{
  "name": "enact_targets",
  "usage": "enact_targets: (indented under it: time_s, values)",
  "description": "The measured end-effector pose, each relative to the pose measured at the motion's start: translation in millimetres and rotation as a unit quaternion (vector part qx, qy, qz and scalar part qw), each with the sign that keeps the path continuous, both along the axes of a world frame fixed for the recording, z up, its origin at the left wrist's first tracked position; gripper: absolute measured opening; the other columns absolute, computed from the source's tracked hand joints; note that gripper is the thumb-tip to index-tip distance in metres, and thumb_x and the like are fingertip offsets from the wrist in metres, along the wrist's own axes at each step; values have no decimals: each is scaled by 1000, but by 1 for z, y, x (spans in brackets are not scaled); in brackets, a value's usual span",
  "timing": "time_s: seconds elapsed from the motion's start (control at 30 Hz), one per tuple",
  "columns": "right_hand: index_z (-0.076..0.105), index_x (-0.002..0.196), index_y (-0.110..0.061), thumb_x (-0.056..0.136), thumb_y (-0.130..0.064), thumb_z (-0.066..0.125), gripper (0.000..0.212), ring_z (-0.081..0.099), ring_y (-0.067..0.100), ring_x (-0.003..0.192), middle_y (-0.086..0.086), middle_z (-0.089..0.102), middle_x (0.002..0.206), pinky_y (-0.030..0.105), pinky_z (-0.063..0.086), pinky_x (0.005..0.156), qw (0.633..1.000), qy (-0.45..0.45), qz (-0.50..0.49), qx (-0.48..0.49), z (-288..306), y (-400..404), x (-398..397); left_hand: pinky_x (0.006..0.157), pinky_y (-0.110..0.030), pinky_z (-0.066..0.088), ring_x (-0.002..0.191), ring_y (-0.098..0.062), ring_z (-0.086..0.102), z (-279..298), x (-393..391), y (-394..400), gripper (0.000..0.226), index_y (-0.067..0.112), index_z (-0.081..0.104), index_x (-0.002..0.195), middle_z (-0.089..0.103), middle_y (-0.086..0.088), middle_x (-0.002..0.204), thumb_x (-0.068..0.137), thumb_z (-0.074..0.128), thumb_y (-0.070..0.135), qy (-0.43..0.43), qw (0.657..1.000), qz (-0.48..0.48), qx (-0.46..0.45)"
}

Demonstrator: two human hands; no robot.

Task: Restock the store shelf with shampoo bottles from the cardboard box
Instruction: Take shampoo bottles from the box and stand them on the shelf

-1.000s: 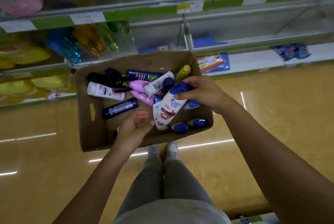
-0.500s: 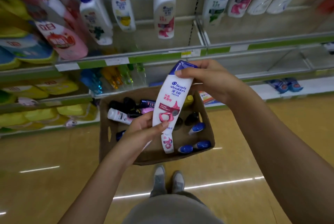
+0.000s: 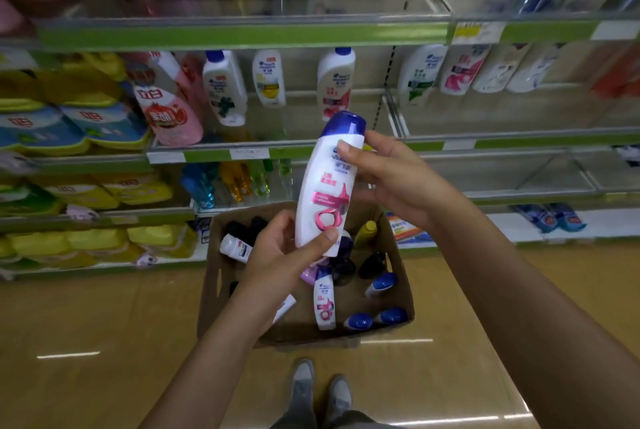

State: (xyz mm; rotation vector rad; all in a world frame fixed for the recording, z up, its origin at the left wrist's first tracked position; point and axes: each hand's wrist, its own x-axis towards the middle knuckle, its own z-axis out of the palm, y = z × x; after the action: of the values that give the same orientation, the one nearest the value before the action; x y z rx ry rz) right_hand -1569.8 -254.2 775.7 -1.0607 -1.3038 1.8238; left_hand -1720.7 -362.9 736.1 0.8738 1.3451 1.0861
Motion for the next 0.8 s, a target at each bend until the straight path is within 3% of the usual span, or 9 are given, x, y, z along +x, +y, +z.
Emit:
enact_targets:
  time_s: [0.1, 0.23, 0.33, 0.43, 0.47, 0.53, 0.6, 0.67, 0.8]
  values:
    - [59, 120, -11, 92, -22, 61, 31, 69, 18, 94, 2, 70, 99, 37, 58, 80, 999, 39, -7, -25, 4, -1, -6, 58, -17, 52, 82, -8, 65, 8, 5, -3, 30, 21, 54, 95, 64, 5, 92, 77, 74, 35, 174, 981, 32, 78]
    - [56, 116, -7, 88, -22, 63, 33, 65, 31, 104, 16, 66, 108, 42, 57, 86, 992, 111, -8, -61, 9, 0, -9, 52, -14, 36, 78, -8, 51, 13, 7, -3, 31, 23, 45, 94, 47, 9, 91, 81, 66, 42, 456, 863, 61, 206]
    - [52, 122, -2, 80, -17, 65, 47, 67, 34, 105, 19, 66, 117, 43, 57, 82, 985, 158, -23, -68, 13, 1, -9, 51, -9, 24, 77, -12, 47, 17, 7, -1, 32, 19, 45, 98, 44, 4, 92, 82, 67, 35, 540, 807, 66, 230]
    - [50, 125, -1, 82, -14, 63, 47, 67, 34, 103, 18, 67, 116, 42, 58, 80, 985, 163, -26, -55, 16, 1, -8, 52, -7, 22, 78, -11, 47, 20, 10, -1, 34, 17, 46, 98, 46, 2, 92, 80, 70, 34, 559, 793, 62, 233]
    - [51, 123, -3, 82, -15, 64, 45, 67, 34, 105, 18, 66, 116, 43, 58, 82, 987, 153, -26, -43, 16, 1, -7, 52, -7, 25, 79, -9, 48, 21, 11, -2, 34, 18, 47, 99, 47, 4, 93, 80, 70, 35, 546, 804, 63, 229]
    - [55, 121, -9, 81, -22, 66, 43, 66, 33, 104, 16, 65, 114, 43, 57, 86, 992, 123, -25, -12, 18, 0, -5, 52, -11, 37, 81, -7, 53, 26, 14, -2, 33, 22, 48, 99, 50, 9, 95, 81, 69, 40, 469, 856, 64, 206]
    - [57, 120, -12, 82, -28, 64, 42, 66, 25, 97, 10, 65, 108, 39, 57, 82, 993, 119, -28, 6, 22, 0, -2, 56, -15, 49, 80, -8, 62, 32, 16, -2, 32, 24, 50, 99, 59, 9, 96, 81, 70, 41, 331, 926, 57, 171]
    - [56, 120, -12, 88, -28, 60, 36, 67, 20, 92, 7, 65, 107, 35, 56, 77, 990, 137, -31, 3, 25, 1, -1, 61, -15, 52, 82, -10, 68, 38, 16, 0, 32, 24, 55, 103, 67, 7, 96, 79, 70, 38, 190, 973, 41, 127]
    - [54, 115, -15, 92, -15, 59, 24, 69, 21, 87, 9, 68, 106, 34, 57, 68, 989, 140, -39, 12, 34, 4, 1, 81, -27, 56, 98, -14, 69, 42, 13, 7, 38, 22, 63, 111, 73, 4, 103, 75, 68, 32, -35, 999, -2, 31]
